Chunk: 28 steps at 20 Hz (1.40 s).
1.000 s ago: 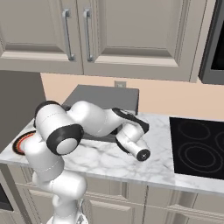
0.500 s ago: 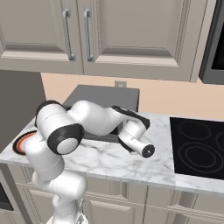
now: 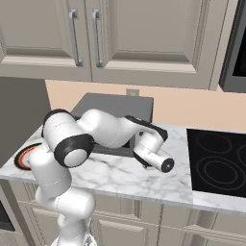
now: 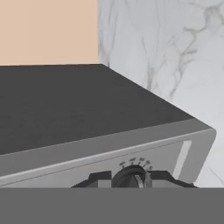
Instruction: Pull the toaster oven rack outwards. Pick up the baguette from the plate and place it on the toaster oven rack. Close the toaster oven door fully and set the temperature to the lowest setting.
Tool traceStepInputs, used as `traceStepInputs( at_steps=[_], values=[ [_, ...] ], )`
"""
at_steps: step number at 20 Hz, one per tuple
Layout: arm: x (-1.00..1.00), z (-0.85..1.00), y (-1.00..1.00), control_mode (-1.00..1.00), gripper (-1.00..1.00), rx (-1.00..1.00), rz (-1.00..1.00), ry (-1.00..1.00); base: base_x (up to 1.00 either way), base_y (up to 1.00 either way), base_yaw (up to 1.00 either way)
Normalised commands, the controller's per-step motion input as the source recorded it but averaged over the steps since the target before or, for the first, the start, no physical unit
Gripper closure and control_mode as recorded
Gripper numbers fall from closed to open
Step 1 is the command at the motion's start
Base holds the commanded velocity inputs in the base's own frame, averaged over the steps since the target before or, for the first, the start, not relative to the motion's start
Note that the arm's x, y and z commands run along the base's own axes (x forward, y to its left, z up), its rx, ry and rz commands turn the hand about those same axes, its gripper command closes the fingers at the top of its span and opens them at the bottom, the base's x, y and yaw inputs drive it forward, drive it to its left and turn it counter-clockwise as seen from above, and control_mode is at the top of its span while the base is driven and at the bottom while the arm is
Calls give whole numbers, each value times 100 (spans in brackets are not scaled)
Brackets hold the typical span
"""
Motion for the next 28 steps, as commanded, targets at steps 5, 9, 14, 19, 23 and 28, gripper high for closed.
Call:
traceStepInputs(
  at_steps=[5,9,14,19,23,28],
  values=[
    [-25,-58,2,-100,100,-94,32,-39,0,0,0],
    [-24,-76,15,-100,100,-89,34,-46,0,0,0],
    [-51,-100,28,-100,100,-61,18,-62,0,0,0],
    [-10,-90,44,-100,100,-71,16,-78,0,0,0],
    [0,-71,23,-100,100,-77,24,-86,0,0,0],
    [0,-67,4,-100,100,-83,24,-65,0,0,0]
  ],
)
